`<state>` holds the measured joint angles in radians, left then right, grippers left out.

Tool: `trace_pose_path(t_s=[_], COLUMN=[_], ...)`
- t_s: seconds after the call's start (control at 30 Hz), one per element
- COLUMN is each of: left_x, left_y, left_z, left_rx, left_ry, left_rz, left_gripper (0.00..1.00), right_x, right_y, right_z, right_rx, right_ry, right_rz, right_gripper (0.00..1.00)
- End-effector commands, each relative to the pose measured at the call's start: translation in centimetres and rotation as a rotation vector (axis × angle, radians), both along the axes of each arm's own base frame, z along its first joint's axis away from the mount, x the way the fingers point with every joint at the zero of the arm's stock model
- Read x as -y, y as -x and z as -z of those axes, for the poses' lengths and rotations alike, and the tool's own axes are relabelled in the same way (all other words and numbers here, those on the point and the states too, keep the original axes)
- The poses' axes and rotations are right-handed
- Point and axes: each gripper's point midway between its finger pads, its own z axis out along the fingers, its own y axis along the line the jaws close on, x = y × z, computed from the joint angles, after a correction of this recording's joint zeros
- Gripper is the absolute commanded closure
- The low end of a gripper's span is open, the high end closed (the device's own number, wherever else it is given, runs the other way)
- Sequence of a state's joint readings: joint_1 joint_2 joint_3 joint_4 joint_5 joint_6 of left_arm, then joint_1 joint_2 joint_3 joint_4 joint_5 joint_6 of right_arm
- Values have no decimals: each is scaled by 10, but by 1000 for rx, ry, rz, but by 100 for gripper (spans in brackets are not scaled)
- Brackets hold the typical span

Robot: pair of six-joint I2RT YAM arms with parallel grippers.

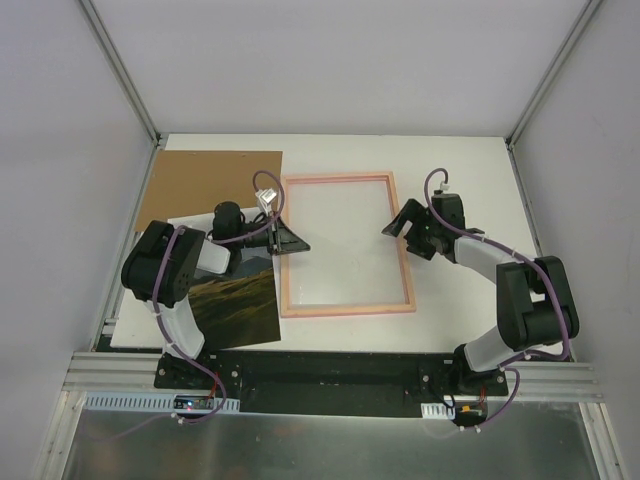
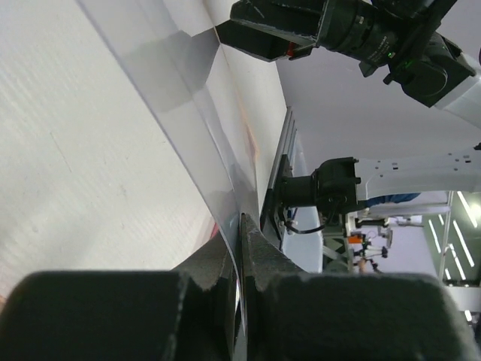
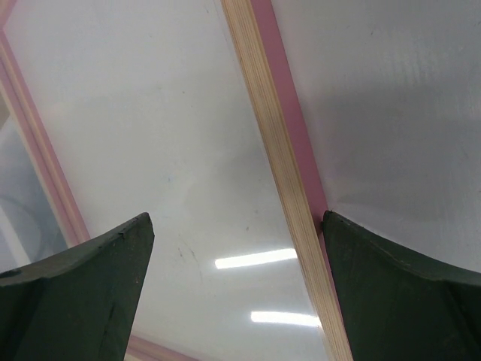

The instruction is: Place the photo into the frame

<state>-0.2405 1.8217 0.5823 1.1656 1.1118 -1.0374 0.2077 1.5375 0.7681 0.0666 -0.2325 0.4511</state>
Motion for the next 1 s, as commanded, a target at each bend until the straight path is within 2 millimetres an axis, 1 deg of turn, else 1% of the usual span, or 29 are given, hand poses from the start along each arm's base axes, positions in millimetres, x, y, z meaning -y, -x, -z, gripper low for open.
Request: trace_pose_path(t_s=[0.0,0.17,0.57,0.8,0.97], left_x=[-2,-3,-11,-11,-10], left_y=[-8,-10,-11,-12,-13], left_z=[-14,-12,-7,-5,-9], left_rx=[179,182,172,166,178], left_ry=[-32,-44,-63,-62,-43], left_rz=[28,23,11,17,22], left_gripper=[100,100,100,100,100], right_x=[-3,-5,-7,-8,-9], right_y=[-7,-7,-7,-8,-7], right_z=[-5,-2,-4,-5,-3], right_rx=[35,27,31,31,26], right_ry=[-14,-23,-33,-41,-44], right_rz=[-27,-34,-41,-46,-48], right_gripper=[4,4,4,4,4])
